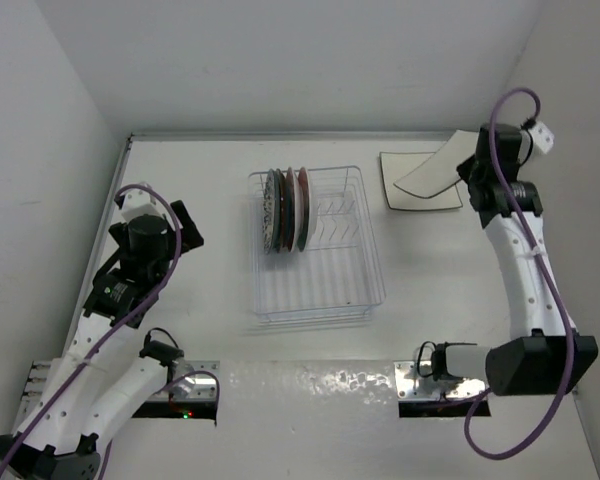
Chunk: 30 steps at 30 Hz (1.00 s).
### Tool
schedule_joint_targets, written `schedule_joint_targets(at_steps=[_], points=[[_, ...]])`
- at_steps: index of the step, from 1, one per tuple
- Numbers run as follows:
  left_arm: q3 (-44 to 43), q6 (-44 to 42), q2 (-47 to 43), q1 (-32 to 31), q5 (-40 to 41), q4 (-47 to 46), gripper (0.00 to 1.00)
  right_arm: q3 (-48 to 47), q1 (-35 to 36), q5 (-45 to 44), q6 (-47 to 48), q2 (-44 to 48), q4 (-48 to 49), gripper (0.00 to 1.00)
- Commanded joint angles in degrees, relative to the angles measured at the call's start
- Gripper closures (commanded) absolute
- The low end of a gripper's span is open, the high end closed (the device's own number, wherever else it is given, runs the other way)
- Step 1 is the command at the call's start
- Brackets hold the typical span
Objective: Unload the plates from the dish rack
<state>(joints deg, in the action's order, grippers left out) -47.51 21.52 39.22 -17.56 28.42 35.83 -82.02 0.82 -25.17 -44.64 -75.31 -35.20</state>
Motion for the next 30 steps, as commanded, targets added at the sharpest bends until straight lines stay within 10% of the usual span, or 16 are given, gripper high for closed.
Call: schedule_joint_targets(at_steps=[1, 5, 15, 30], points=[[0.0, 0.2, -0.7, 0.1, 0.4, -1.5, 0.00, 13.8, -4.1, -4.4, -19.0, 4.1, 25.9, 1.00], [0.0, 0.2, -0.3, 0.1, 0.5, -1.5, 0.00, 28.1, -7.5, -2.1, -33.2, 3.0, 46.0, 1.00], [0.0, 0.1, 0.3, 0.1, 0.4, -1.6, 0.00, 39.6, -7.5, -4.2, -37.4, -0.9, 60.6, 1.00], [-0.1, 0.1, 1.1, 0.1, 0.4, -1.5, 0.00, 48.4, -1.3, -13.0, -49.1, -5.9, 58.5, 0.93]])
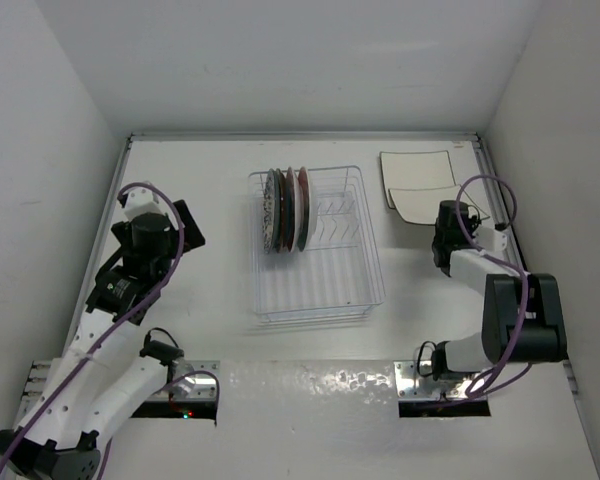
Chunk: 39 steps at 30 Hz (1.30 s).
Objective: Unload the plates from the dish rack
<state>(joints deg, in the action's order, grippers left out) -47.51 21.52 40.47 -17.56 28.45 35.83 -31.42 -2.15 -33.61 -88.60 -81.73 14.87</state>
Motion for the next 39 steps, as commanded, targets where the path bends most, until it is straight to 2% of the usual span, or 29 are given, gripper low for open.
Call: schedule_joint_targets(at_steps=[1, 6, 9, 11, 12, 14, 17, 21, 25, 27, 30, 39], points=[[0.0, 0.1, -0.1, 0.1, 0.4, -1.5, 0.00, -2.9, 1.7, -5.0, -6.1, 0.1, 6.9, 0.90], [0.0, 0.1, -0.1, 0.1, 0.4, -1.5, 0.00, -6.8, 3.6, -2.3, -9.6, -4.8, -4.1, 0.74], [0.0, 0.0, -0.1, 0.1, 0.1, -1.6, 0.00, -8.4, 3.7, -1.6, -10.4, -6.9, -8.8, 0.69], [-0.1, 0.0, 0.0, 0.1, 0.0, -1.6, 0.00, -9.4, 3.8, -1.5, -10.4, -8.0, -12.1, 0.61], [0.0, 0.0, 0.1, 0.1, 0.0, -1.6, 0.00, -10.8, 3.7, -1.1, -9.9, -8.5, -13.2, 0.53], [-0.1, 0.0, 0.1, 0.1, 0.0, -1.6, 0.00, -12.2, 3.7, -0.8, -9.1, -10.2, -16.0, 0.48], [-0.1, 0.0, 0.0, 0.1, -0.1, -1.6, 0.00, -15.2, 3.6, 0.1, -6.8, -12.8, -18.5, 0.43], [0.0, -0.1, 0.2, 0.1, -0.1, -1.7, 0.00, -19.5, 3.1, 4.9, -4.3, -17.4, -21.0, 0.31], [0.0, -0.1, 0.3, 0.1, -0.4, -1.7, 0.00, -21.6, 2.9, 4.4, -1.9, -20.0, -22.6, 0.23], [0.0, -0.2, 0.4, 0.0, -0.7, -1.8, 0.00, -24.7, 2.6, 5.1, 1.1, -22.1, -24.2, 0.16], [0.0, -0.2, 0.6, 0.0, -0.9, -1.9, 0.00, -30.9, 2.4, 7.0, 6.6, -26.3, -28.0, 0.12], [0.0, -0.3, 0.8, 0.0, -1.1, -1.9, 0.00, -45.0, -1.3, 11.7, 18.1, -35.8, -36.0, 0.09]])
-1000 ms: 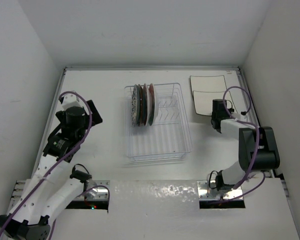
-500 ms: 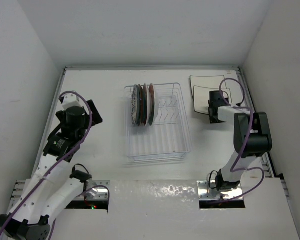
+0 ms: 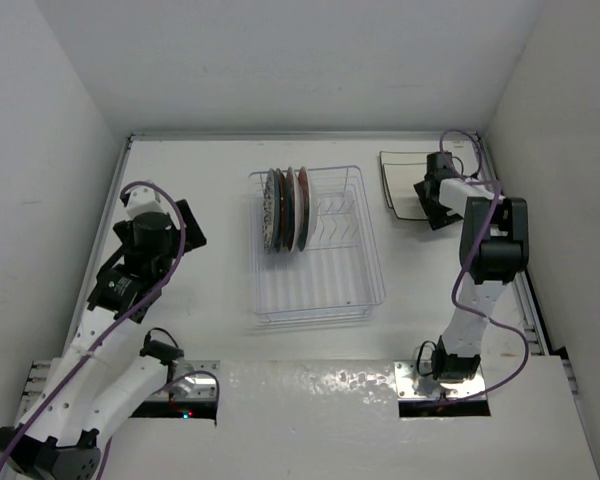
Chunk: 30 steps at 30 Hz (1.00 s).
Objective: Unload the plates from the dish rack
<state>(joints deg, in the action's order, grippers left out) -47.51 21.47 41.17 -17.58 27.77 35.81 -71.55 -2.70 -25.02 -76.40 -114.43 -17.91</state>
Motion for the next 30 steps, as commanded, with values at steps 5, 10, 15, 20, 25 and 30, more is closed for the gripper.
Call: schedule_joint_targets(at_steps=[5, 10, 15, 20, 25, 30], points=[[0.0, -0.4, 0.4, 0.0, -0.5, -2.1, 0.00, -3.0, -1.0, 5.9, 2.2, -5.0, -1.3, 0.08], [-0.1, -0.5, 0.9, 0.0, -0.7, -1.9, 0.00, -1.0, -0.9, 5.8, -2.9, -4.0, 2.5, 0.01], [-0.1, -0.5, 1.0, 0.0, -0.8, -2.1, 0.00, -0.8, -0.9, 6.1, -8.0, -4.2, 4.1, 0.01], [-0.1, -0.5, 1.3, 0.0, -0.7, -2.1, 0.00, -2.3, -0.6, 6.7, -10.8, -5.6, 4.8, 0.01], [0.0, -0.5, 1.6, 0.0, -0.7, -2.0, 0.00, -3.7, -0.3, 7.8, -12.7, -7.2, 5.6, 0.01], [-0.1, -0.6, 2.0, 0.1, -0.8, -2.1, 0.00, -5.6, 0.2, 9.2, -14.5, -8.9, 5.7, 0.01]])
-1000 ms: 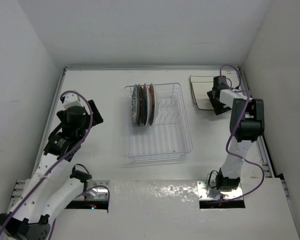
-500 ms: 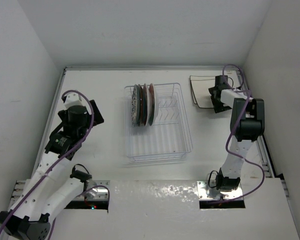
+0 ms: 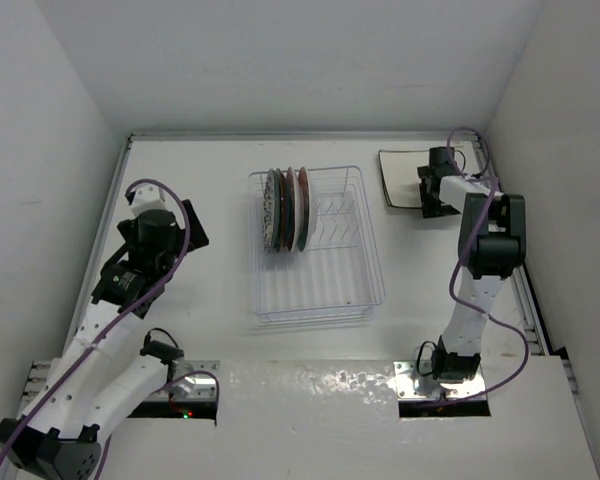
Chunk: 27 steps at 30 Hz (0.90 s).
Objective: Unload the plates from the dish rack
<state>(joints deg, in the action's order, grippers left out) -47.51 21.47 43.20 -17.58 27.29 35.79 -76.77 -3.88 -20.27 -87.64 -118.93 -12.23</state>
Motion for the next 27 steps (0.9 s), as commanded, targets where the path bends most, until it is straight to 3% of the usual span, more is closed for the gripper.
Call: schedule_joint_targets(at_steps=[1, 7, 16, 27], points=[[-0.2, -0.6, 0.0, 0.1, -0.3, -2.0, 0.00, -0.6, 1.5, 4.4, -3.2, -4.6, -0.1, 0.01], [-0.1, -0.6, 0.0, 0.1, -0.6, -2.1, 0.00, 0.4, 1.8, 5.0, -5.0, -5.1, 0.4, 0.01], [0.0, -0.7, -0.1, 0.1, -0.7, -2.0, 0.00, 9.3, 3.3, 6.0, -12.7, -1.7, 6.1, 0.01], [0.0, -0.7, -0.2, 0.1, -0.9, -2.0, 0.00, 7.2, 7.0, 8.1, -15.1, -0.9, 6.3, 0.01]])
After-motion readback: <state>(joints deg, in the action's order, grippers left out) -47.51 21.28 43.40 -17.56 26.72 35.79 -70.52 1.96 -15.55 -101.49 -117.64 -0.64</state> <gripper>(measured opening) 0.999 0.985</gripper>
